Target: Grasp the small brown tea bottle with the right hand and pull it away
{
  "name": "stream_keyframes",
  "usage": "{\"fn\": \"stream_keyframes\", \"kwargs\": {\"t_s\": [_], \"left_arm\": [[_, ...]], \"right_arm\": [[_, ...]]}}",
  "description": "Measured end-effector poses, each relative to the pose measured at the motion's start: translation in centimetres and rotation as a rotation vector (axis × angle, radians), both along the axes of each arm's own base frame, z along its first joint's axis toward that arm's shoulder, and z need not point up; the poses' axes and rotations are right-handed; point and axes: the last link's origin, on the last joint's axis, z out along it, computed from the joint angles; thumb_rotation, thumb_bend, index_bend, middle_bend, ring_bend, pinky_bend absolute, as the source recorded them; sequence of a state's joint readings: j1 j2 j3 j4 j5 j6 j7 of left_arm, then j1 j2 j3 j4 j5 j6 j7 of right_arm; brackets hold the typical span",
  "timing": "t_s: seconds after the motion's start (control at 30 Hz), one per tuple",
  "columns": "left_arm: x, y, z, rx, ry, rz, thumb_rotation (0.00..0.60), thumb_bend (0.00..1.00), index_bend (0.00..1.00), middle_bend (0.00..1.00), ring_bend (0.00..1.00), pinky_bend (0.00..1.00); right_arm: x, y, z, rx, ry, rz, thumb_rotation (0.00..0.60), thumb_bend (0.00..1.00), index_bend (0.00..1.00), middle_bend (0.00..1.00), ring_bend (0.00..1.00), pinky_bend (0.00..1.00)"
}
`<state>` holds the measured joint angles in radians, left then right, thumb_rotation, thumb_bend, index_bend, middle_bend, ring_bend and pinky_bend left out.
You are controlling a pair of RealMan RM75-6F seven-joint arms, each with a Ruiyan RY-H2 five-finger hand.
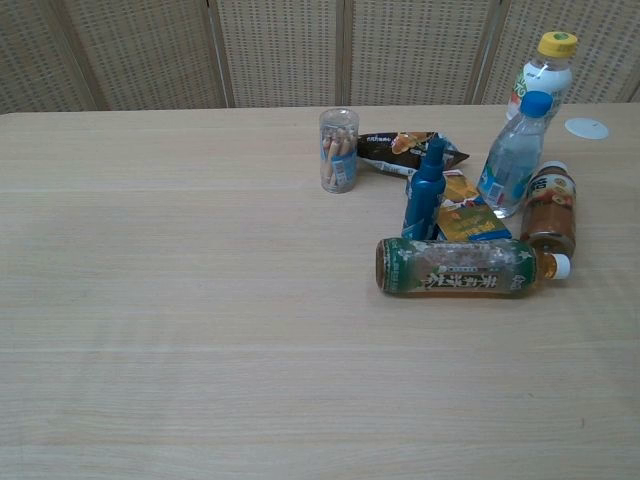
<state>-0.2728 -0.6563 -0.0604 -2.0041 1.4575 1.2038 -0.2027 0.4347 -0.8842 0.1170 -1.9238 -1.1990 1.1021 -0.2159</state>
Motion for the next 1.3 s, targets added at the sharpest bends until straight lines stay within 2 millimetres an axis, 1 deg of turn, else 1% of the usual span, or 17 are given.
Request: {"fn": "stream_keyframes", "kwargs": {"t_s": [0.3, 0.37, 0.43, 0.5, 0.53, 0.63, 0.7, 0.77, 0.8, 0.9, 1.03, 1.3], "left_arm": [[0.2, 0.4, -0.3, -0.009, -0.008, -0.008, 0.6, 0.34, 0.09, 0.05, 0.0, 0.0], [0.4, 0.6, -0.3, -0.009, -0.006, -0.016, 0.6, 0.34, 0.1, 0.05, 0.0, 0.0], [0.6, 0.7, -0.3, -0.01, -0.007, -0.026, 0.6, 0.34, 0.09, 0.05, 0.0, 0.0], [0.8, 0.8, -0.2, -0.01, -0.008, -0.033, 0.6, 0.34, 0.09, 0.05, 0.0, 0.0], [0.8, 0.9, -0.2, -0.01, -0.008, -0.037, 0.6, 0.34, 0.09, 0.05, 0.0, 0.0], [0.8, 1.1, -0.1, -0.011, -0.005, -0.038, 0.6, 0.34, 0.09, 0.05, 0.0, 0.0], [0.8, 1.2, -0.2, -0.013, -0.005, -0.037, 0.6, 0.34, 0.09, 0.05, 0.0, 0.0], [0.8, 1.3, -0.3, -0.016, -0.006, -0.038, 0.6, 0.34, 0.09, 0.05, 0.0, 0.0], [0.8, 1.4, -0.3, -0.017, -0.007, -0.038, 0.6, 0.34, 0.09, 0.05, 0.0, 0.0], [0.9, 1.5, -0.5, -0.021, -0.007, -0.039, 0.6, 0.34, 0.09, 0.05, 0.0, 0.0], [0.8, 1.7, -0.5, -0.02, -0.005, -0.035, 0.6, 0.34, 0.08, 0.05, 0.0, 0.0], [0.7, 1.6, -0.2, -0.009, 0.0, -0.028, 0.6, 0.34, 0.08, 0.05, 0.0, 0.0]], "right_arm": [[-0.1, 0.1, -0.4, 0.02, -0.02, -0.014, 0.595, 0.3, 0.0, 0.0, 0.0, 0.0], [0.0, 0.0, -0.5, 0.033, -0.031, -0.013, 0.586, 0.32, 0.0, 0.0, 0.0, 0.0], [0.1, -0.1, -0.7, 0.048, -0.037, -0.011, 0.569, 0.41, 0.0, 0.0, 0.0, 0.0], [0.2, -0.2, -0.9, 0.071, -0.036, -0.009, 0.543, 0.54, 0.0, 0.0, 0.0, 0.0], [0.3, -0.3, -1.0, 0.084, -0.035, -0.009, 0.539, 0.58, 0.0, 0.0, 0.0, 0.0], [0.5, -0.8, -1.4, 0.127, -0.03, -0.009, 0.536, 0.75, 0.0, 0.0, 0.0, 0.0], [0.6, -1.3, -1.7, 0.155, -0.025, -0.01, 0.542, 0.88, 0.0, 0.0, 0.0, 0.0], [0.8, -1.9, -2.1, 0.182, -0.023, -0.016, 0.567, 0.97, 0.0, 0.0, 0.0, 0.0], [0.8, -2.2, -2.4, 0.193, -0.023, -0.021, 0.582, 0.99, 0.0, 0.0, 0.0, 0.0], [0.8, -3.1, -3.3, 0.23, -0.021, -0.037, 0.6, 1.0, 0.0, 0.0, 0.0, 0.0], [0.5, -4.3, -4.6, 0.265, -0.027, -0.063, 0.6, 1.0, 0.0, 0.0, 0.0, 0.0], [-1.0, -6.2, -6.7, 0.298, -0.011, -0.091, 0.6, 1.0, 0.0, 0.0, 0.0, 0.0]]}}
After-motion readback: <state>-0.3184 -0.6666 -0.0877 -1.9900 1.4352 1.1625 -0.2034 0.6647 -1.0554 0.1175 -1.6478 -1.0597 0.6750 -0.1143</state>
